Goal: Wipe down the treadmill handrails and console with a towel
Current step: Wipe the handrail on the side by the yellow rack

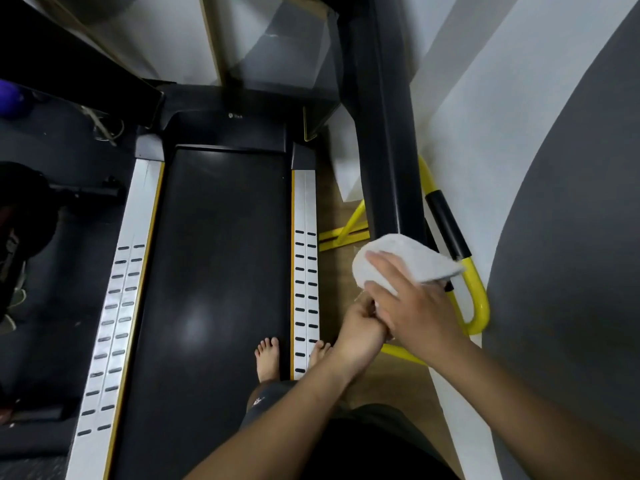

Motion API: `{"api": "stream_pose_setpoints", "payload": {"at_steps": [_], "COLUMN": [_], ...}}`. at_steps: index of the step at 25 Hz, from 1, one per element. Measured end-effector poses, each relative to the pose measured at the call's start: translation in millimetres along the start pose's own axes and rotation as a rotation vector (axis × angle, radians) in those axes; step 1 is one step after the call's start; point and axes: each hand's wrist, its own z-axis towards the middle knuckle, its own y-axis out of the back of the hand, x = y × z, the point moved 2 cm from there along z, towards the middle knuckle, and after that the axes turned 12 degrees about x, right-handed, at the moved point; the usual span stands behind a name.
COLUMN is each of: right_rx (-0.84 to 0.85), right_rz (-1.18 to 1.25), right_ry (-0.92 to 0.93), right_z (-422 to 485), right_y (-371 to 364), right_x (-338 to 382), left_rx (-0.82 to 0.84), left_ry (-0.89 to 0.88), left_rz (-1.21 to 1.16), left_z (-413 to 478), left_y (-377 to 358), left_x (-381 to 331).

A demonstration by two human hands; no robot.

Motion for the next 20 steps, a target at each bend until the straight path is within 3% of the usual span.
{"api": "stream_pose_setpoints", "payload": {"at_steps": [2,4,7,9,11,14,15,20], "right_rx": [-0.158,-0.211,-0.252,-0.311,-0.273,-0.118,-0.086,-0.206], "right_rz": [0.247,0.526,0.898,1.274,1.671,1.922,1.983,2.224], "right_ry": [-0.083,-0.206,-0.407,-0.534,-0.702,-1.038,-1.112,-1.209], "right_z": [-23.0,-25.2,-12.0,3.1,22.4,22.0,14.5,9.2], "right_y": [-8.1,-5.1,4.5,4.9,8.3,-6.6,-9.1,6.1], "right_x": [-16.2,-20.6,-26.0,-40.4,-54.0,-43.2,-33.3,-2.2], "left_rx": [-0.011,-0.004,0.05,0.091,0.098,0.007,0.002,0.122], "left_ry": [-0.083,-0.163,-0.422,-0.489,-0.486,-0.473,-0.476,-0.714], "left_rz": [0.066,0.268,0.588,0.791,1.062,1.709,1.815,1.695], "left_z": [-10.8,-23.0,-20.1,5.9,41.0,56.8,50.3,36.6], "left_y": [-9.0,-17.2,-20.6,-16.3,-7.4,-3.5,-5.0,5.6], "left_x": [-18.7,-29.1,-54.9,-88.3,-115.9,-114.0,-103.3,-95.4]}}
